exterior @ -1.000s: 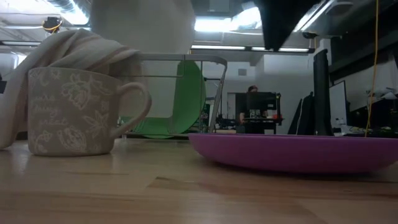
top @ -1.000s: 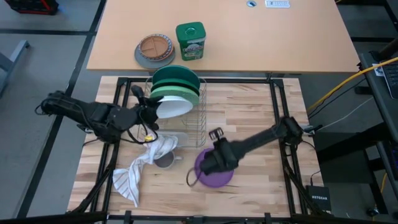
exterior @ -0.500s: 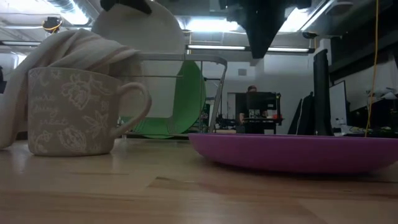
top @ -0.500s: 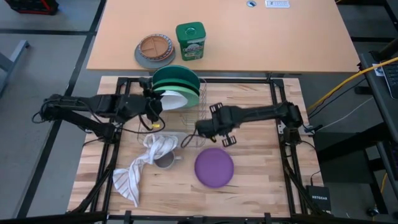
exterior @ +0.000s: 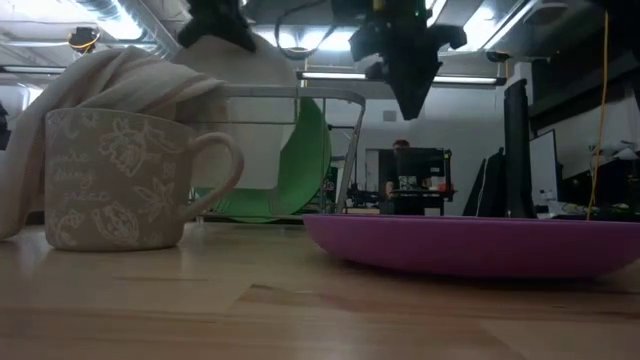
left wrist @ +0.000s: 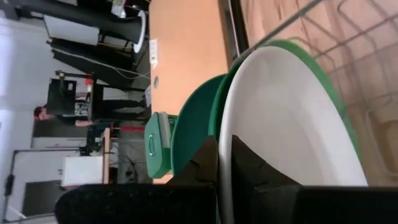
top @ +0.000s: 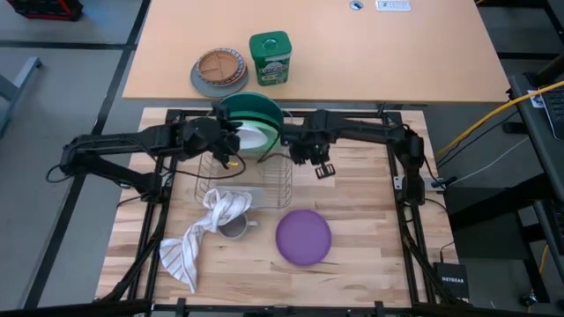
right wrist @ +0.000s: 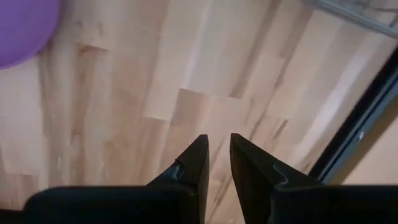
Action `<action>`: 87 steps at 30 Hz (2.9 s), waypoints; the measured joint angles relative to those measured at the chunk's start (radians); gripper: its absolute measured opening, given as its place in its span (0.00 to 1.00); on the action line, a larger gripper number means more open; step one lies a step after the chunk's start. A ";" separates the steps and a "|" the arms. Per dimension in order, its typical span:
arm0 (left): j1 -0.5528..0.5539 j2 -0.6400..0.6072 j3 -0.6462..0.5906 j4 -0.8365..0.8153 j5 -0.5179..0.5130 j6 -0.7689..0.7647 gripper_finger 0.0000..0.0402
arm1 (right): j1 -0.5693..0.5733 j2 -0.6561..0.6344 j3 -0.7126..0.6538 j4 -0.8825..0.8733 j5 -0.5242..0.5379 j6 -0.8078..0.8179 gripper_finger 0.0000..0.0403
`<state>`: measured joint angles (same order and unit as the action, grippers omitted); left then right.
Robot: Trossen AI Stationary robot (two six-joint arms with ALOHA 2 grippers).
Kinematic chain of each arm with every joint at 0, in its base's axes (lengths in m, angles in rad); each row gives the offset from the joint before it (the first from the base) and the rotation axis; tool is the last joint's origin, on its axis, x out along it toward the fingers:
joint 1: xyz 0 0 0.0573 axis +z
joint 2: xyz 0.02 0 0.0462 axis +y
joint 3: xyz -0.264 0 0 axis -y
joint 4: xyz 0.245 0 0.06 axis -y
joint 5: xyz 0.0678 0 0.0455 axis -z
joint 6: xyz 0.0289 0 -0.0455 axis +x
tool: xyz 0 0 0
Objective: Sort dishes
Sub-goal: Put the white plate into the gray dish rack, then put the purple plate into the gray dish rack
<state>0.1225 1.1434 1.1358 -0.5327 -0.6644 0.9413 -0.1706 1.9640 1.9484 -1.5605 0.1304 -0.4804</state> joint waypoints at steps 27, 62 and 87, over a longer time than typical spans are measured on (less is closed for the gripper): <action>0.100 0.177 -0.018 0.068 0.244 0.053 0.00 | -0.144 0.000 0.000 0.100 -0.064 -0.105 0.17; 0.025 0.182 -0.065 0.184 0.197 -0.129 0.38 | -0.144 0.000 0.001 0.092 -0.062 -0.144 0.17; -0.323 0.137 -0.064 0.034 0.059 -0.737 0.38 | -0.082 0.000 0.001 -0.011 -0.439 0.183 0.17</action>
<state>-0.2004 1.2808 1.0714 -0.4991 -0.6055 0.2046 -0.2523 1.9644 1.9495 -1.5711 -0.3086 -0.2977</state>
